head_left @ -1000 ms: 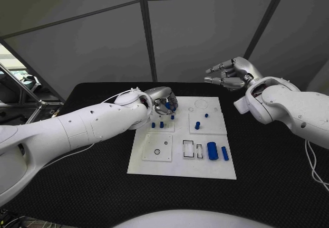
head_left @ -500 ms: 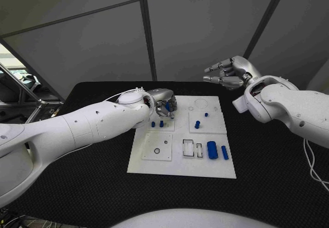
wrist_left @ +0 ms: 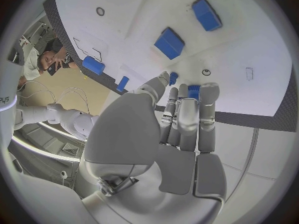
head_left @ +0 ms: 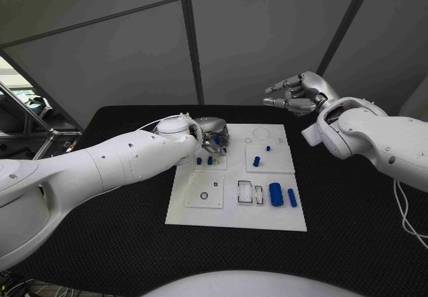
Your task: Assemble the parts on the task board
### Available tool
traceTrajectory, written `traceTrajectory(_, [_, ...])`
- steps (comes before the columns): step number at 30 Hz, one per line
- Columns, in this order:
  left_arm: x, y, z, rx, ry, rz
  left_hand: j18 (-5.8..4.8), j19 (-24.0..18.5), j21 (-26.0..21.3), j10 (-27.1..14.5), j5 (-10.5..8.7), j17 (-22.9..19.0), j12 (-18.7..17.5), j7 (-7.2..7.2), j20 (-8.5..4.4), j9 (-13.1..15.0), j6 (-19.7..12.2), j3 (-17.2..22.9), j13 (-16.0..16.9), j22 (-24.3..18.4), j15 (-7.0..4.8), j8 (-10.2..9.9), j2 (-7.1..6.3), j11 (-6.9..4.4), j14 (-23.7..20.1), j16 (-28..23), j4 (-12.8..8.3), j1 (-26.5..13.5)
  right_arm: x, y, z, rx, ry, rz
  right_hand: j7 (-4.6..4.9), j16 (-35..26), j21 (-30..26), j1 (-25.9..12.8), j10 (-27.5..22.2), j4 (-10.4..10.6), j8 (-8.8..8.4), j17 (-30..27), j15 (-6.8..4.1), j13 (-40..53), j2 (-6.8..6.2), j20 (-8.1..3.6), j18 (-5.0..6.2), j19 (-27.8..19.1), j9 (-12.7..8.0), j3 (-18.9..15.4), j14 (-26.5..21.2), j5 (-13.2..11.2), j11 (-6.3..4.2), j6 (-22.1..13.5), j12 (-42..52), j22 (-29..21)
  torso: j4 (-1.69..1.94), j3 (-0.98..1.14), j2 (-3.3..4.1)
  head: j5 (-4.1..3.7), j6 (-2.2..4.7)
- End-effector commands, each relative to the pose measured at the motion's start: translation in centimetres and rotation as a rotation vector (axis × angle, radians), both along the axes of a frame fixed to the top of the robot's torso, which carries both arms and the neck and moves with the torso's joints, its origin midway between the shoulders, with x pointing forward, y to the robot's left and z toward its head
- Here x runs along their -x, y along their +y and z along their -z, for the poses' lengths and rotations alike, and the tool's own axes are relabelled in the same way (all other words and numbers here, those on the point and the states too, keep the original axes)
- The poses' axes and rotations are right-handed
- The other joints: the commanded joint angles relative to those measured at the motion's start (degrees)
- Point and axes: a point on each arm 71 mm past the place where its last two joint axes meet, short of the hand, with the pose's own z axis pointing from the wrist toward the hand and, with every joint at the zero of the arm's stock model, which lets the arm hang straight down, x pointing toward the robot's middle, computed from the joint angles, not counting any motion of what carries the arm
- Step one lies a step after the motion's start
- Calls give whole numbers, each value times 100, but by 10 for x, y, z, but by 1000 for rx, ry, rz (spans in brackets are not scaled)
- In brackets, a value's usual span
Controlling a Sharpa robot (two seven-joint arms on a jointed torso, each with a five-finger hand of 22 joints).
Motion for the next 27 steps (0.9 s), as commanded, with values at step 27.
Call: traceTrajectory(27, [-2, -6, 8, -42, 50, 30, -344, 214, 404, 399, 129, 105, -87, 27, 33, -283, 277, 302, -406, 390, 17, -19, 254, -4, 156, 263, -106, 85, 0, 4, -2, -4, -4, -17, -1, -17, -23, -57, -21, -27, -23, 11, -42, 9, -2, -22, 76, 12, -6, -9, 211, 19, -9, 54, 5, 520, -2, 4, -4, -16, -22])
